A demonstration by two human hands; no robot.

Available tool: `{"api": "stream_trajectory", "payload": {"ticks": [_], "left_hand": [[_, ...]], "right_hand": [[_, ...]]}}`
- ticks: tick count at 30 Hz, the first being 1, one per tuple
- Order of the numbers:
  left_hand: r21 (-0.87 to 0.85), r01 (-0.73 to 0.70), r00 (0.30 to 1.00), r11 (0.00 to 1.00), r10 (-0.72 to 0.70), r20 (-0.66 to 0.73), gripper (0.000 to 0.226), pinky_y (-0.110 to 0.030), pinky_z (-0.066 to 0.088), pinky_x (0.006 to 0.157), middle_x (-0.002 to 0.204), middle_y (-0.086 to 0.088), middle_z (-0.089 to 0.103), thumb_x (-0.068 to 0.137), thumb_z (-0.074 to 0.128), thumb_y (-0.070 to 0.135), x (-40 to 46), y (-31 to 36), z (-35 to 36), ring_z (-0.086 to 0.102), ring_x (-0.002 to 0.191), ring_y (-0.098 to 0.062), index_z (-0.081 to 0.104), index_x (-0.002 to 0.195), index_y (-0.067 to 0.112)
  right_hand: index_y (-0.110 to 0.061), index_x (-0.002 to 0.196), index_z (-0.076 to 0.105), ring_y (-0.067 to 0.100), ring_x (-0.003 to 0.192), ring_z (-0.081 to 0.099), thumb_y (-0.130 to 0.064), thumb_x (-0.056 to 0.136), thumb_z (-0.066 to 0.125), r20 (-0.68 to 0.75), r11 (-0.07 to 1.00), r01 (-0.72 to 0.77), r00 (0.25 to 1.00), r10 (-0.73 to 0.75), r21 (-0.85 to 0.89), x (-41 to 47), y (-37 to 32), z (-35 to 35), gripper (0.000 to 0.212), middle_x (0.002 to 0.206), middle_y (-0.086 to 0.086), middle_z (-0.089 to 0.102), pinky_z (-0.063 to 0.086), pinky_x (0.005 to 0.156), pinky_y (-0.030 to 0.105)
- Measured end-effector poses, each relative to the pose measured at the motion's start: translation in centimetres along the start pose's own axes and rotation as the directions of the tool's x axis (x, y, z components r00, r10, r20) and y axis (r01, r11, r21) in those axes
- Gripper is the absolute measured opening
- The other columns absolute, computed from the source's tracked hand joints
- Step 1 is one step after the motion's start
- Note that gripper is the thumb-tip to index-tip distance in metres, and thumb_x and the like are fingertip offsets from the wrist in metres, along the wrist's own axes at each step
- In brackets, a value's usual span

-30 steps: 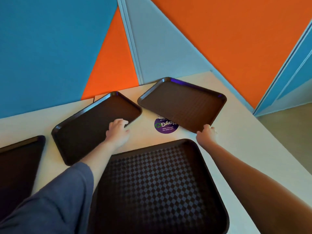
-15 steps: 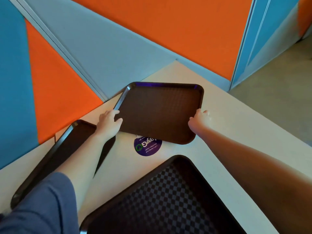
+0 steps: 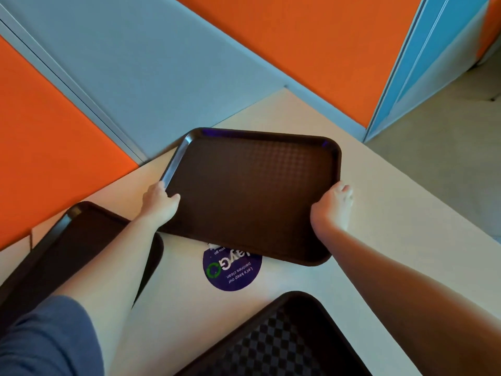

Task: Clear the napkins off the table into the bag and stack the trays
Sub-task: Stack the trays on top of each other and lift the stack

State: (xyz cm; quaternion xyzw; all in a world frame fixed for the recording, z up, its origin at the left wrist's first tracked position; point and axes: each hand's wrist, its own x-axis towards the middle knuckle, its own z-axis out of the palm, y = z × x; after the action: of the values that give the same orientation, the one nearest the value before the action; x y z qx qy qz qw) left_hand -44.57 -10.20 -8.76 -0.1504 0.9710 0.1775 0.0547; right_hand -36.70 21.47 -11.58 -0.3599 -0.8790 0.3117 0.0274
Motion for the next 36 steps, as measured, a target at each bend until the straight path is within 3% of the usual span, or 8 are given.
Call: {"api": "stream_trajectory", "payload": {"ticks": [4, 9, 14, 18, 25, 32, 36], "left_hand": [[0.026, 0.085, 0.990, 0.996, -0.081, -0.116, 0.046, -0.048, 0.035, 0.100, 0.129, -0.026, 0.044, 0.089, 0.056, 0.018, 1.2, -0.4, 1.1, 0.039, 0.120, -0.042, 0.043, 0.127, -0.002], [-0.053, 0.224, 0.966, 0.973, -0.228, -0.119, 0.036, -0.050, 0.041, 0.095, 0.125, -0.027, 0.048, 0.092, 0.051, 0.016, 0.9, -1.3, 1.8, 0.043, 0.117, -0.042, 0.049, 0.122, -0.003], [-0.171, 0.257, 0.957, 0.951, -0.275, -0.089, 0.029, -0.046, 0.049, 0.079, 0.118, -0.024, 0.055, 0.092, 0.050, 0.010, 0.1, -2.0, 0.4, 0.053, 0.106, -0.041, 0.057, 0.118, -0.001], [-0.287, 0.275, 0.940, 0.918, -0.320, -0.121, 0.032, -0.042, 0.051, 0.079, 0.122, -0.023, 0.056, 0.092, 0.051, 0.009, -1.9, -1.5, -1.4, 0.056, 0.107, -0.039, 0.055, 0.123, -0.002], [-0.302, 0.255, 0.941, 0.918, -0.308, -0.142, 0.032, -0.037, 0.043, 0.076, 0.108, -0.021, 0.064, 0.087, 0.058, 0.026, -6.8, -3.8, -5.2, 0.057, 0.102, -0.039, 0.063, 0.106, 0.001], [-0.302, 0.227, 0.948, 0.926, -0.282, -0.151, 0.028, -0.031, 0.037, 0.059, 0.083, -0.001, 0.056, 0.083, 0.056, 0.043, -14.3, -8.5, -7.6, 0.051, 0.079, -0.023, 0.054, 0.090, 0.016], [-0.264, 0.232, 0.935, 0.936, -0.289, -0.205, 0.034, -0.033, 0.038, 0.072, 0.094, -0.003, 0.054, 0.085, 0.053, 0.049, -20.6, -12.1, -8.1, 0.054, 0.091, -0.030, 0.054, 0.096, 0.017]], "right_hand": [[0.003, 0.133, 0.032, 0.035, 0.124, 0.036, 0.007, 0.081, 0.046, -0.005, 0.999, 0.033, 0.999, -0.033, -0.033, 0.7, 0.3, 0.1, 0.054, 0.132, 0.021, 0.037, 0.036, 0.104, 0.040], [0.002, 0.130, 0.036, 0.035, 0.123, 0.037, 0.008, 0.082, 0.044, -0.001, 0.998, 0.044, 0.999, -0.044, -0.039, 1.0, 0.5, -0.2, 0.049, 0.130, 0.020, 0.039, 0.036, 0.103, 0.041], [0.003, 0.125, 0.041, 0.035, 0.121, 0.038, 0.011, 0.081, 0.042, -0.001, 1.000, 0.021, 1.000, -0.021, 0.005, 0.8, 0.7, -1.5, 0.044, 0.127, 0.020, 0.040, 0.037, 0.102, 0.040], [0.002, 0.124, 0.042, 0.035, 0.120, 0.039, 0.010, 0.083, 0.042, 0.003, 0.998, 0.053, 0.999, -0.053, 0.039, -0.1, 0.4, -3.1, 0.041, 0.126, 0.019, 0.041, 0.037, 0.101, 0.042], [0.001, 0.120, 0.046, 0.036, 0.117, 0.042, 0.006, 0.085, 0.041, 0.016, 0.986, 0.162, 0.987, -0.163, 0.042, -2.5, -0.3, -7.4, 0.036, 0.124, 0.019, 0.042, 0.041, 0.096, 0.043], [0.001, 0.111, 0.049, 0.037, 0.110, 0.047, 0.004, 0.081, 0.043, 0.035, 0.962, 0.266, 0.963, -0.268, 0.058, -6.4, 1.0, -10.1, 0.031, 0.118, 0.019, 0.045, 0.042, 0.091, 0.042], [0.001, 0.103, 0.049, 0.039, 0.102, 0.049, 0.002, 0.079, 0.044, 0.087, 0.930, 0.358, 0.927, -0.365, 0.083, -9.2, 2.3, -10.6, 0.024, 0.113, 0.018, 0.045, 0.042, 0.084, 0.039]]}}
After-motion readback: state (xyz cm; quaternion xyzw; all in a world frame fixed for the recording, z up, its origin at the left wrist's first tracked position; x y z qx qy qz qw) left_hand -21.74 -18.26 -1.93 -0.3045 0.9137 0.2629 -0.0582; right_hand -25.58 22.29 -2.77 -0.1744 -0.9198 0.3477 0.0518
